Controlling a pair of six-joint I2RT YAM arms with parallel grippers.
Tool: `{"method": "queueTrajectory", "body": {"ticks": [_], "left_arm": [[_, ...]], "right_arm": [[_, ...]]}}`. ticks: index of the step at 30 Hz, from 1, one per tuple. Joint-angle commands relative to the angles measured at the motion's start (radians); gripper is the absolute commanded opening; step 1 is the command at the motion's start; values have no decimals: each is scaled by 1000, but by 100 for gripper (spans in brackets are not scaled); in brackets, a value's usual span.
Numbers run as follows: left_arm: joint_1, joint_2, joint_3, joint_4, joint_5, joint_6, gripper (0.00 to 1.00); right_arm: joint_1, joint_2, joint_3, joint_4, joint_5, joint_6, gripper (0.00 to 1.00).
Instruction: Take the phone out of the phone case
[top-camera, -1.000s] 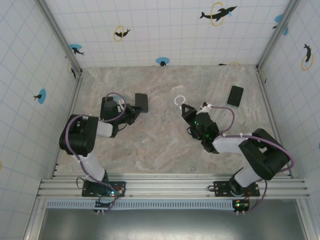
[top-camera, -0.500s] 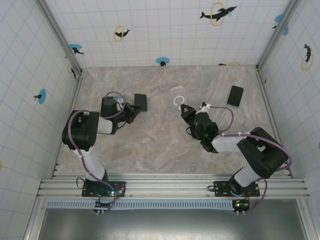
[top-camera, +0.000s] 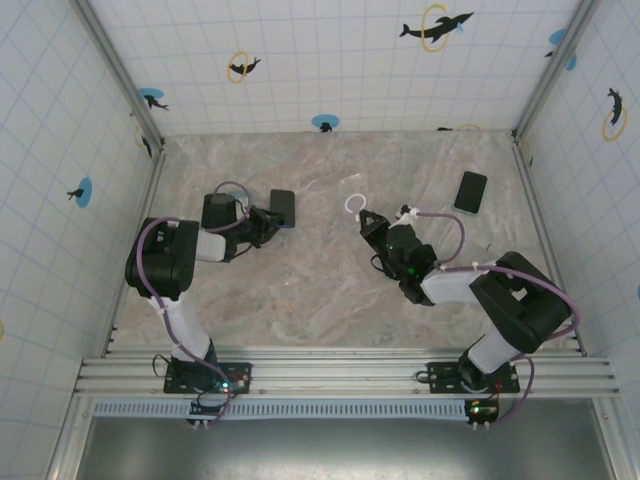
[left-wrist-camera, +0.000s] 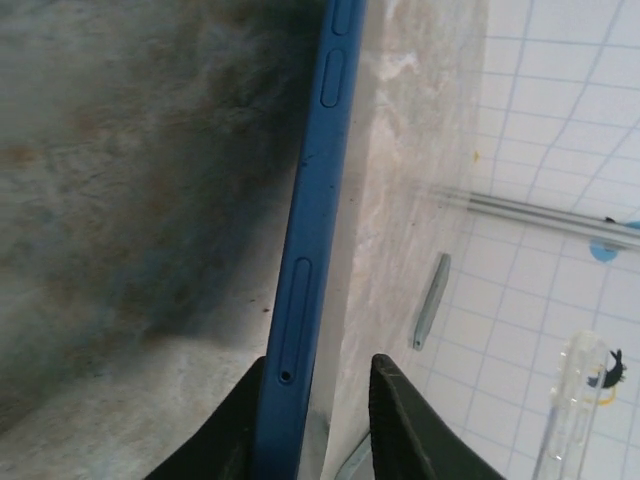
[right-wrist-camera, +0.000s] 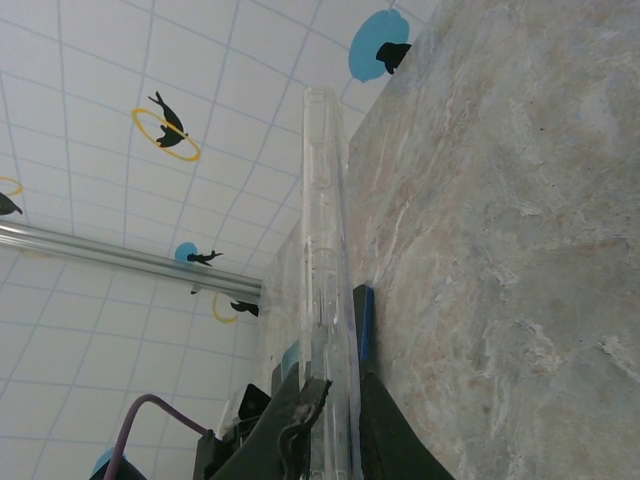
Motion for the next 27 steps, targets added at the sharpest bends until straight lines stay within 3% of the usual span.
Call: {"method": "queueTrajectory", "body": {"ticks": [1, 8, 27], "left_arm": [[9, -37, 39, -110, -17, 84, 33], [9, -70, 42, -235, -58, 161, 43], [9, -133, 72, -444, -166, 302, 51]], "right_arm": [[10, 8, 44, 43, 11, 0, 0], [16, 11, 46, 33, 12, -1, 0], [57, 77, 103, -11, 40, -34, 0]]}}
